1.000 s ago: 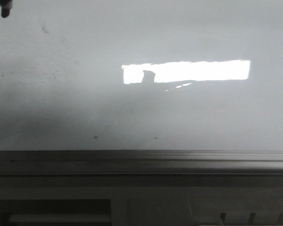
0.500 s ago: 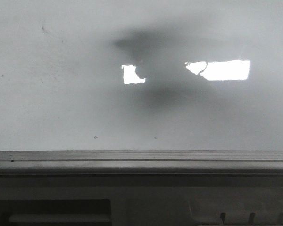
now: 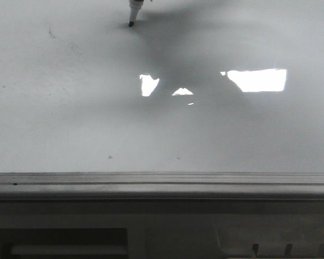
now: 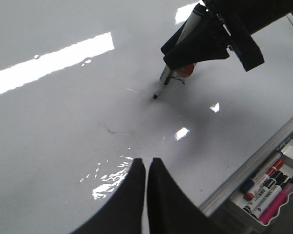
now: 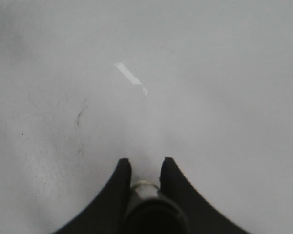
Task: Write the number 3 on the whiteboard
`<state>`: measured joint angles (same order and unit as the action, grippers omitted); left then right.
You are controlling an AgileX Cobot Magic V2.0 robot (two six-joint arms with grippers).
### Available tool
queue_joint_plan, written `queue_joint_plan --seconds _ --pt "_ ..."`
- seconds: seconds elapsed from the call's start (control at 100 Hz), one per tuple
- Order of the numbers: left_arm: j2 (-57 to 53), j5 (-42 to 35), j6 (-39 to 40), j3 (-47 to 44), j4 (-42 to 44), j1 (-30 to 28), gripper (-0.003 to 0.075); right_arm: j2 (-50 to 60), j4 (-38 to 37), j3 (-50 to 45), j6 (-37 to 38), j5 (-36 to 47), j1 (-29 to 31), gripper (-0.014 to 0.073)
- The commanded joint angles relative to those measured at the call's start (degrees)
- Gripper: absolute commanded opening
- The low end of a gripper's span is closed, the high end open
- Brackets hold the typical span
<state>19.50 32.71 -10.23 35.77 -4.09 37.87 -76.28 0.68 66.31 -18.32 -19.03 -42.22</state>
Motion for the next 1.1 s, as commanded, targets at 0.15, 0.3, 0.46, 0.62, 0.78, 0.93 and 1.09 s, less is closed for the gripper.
queue_joint_plan --seconds 0.15,0.3,0.46,0.62,0.78,0.93,1.09 --pt "0.3 -5.7 0.7 1.3 -1.1 0.4 -0.0021 1.4 -2.1 1.9 0.0 -2.9 4.3 -0.0048" --pt "0.3 -5.8 0.7 1.3 -1.1 0.4 -0.002 2.5 -2.3 1.3 0.5 -6.1 5.8 -0.004" --pt "0.3 -5.8 0.7 1.3 -1.1 0.4 -0.0021 3.1 0.6 -1.9 0.7 -4.5 5.5 -0.004" --pt "0.3 -5.8 0.7 1.3 -1.1 0.4 -0.0021 2.8 4.8 -7.3 0.7 5.1 3.6 -0.004" --pt "0.3 -6.0 0.7 1.3 -1.1 0.4 -0.0021 1.7 5.4 -7.8 0.7 6.2 2.7 -0.004" --pt "0.3 -7.1 0.7 1.3 -1.1 0.4 -0.0021 2.4 5.1 -7.8 0.7 4.7 4.0 -0.004" --pt "0.3 -7.5 0.7 1.3 -1.1 0.4 -0.0021 4.6 4.8 -7.8 0.7 -3.0 8.6 -0.004"
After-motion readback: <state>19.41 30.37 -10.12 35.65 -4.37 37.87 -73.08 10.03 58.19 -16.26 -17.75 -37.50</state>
